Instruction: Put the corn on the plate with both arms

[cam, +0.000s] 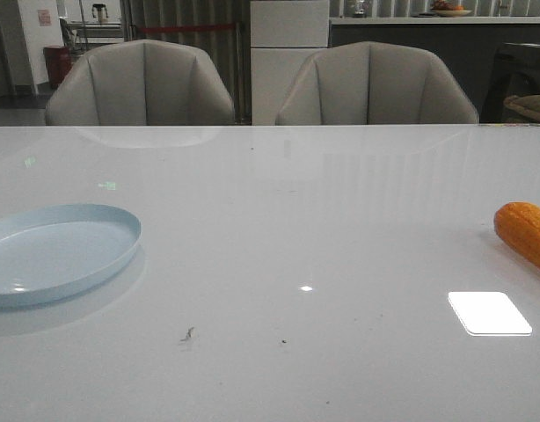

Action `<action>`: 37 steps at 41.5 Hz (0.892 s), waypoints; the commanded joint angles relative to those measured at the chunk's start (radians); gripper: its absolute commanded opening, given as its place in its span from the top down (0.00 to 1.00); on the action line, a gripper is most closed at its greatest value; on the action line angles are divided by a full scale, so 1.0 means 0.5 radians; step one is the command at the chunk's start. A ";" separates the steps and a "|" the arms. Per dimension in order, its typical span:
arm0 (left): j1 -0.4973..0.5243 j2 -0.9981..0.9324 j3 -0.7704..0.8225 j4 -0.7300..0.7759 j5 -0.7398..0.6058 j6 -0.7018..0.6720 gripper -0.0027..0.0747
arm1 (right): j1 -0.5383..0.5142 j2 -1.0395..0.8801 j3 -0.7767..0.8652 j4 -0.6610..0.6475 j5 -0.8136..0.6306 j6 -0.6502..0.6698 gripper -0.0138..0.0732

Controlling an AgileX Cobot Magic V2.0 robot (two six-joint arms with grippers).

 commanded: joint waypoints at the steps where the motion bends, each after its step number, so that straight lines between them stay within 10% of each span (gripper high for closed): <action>1: 0.002 -0.032 0.077 -0.011 -0.171 -0.004 0.80 | -0.012 -0.042 -0.048 -0.024 -0.182 -0.017 0.78; 37: 0.002 -0.032 0.077 -0.011 -0.192 -0.004 0.80 | -0.012 -0.042 -0.048 -0.024 -0.209 -0.017 0.78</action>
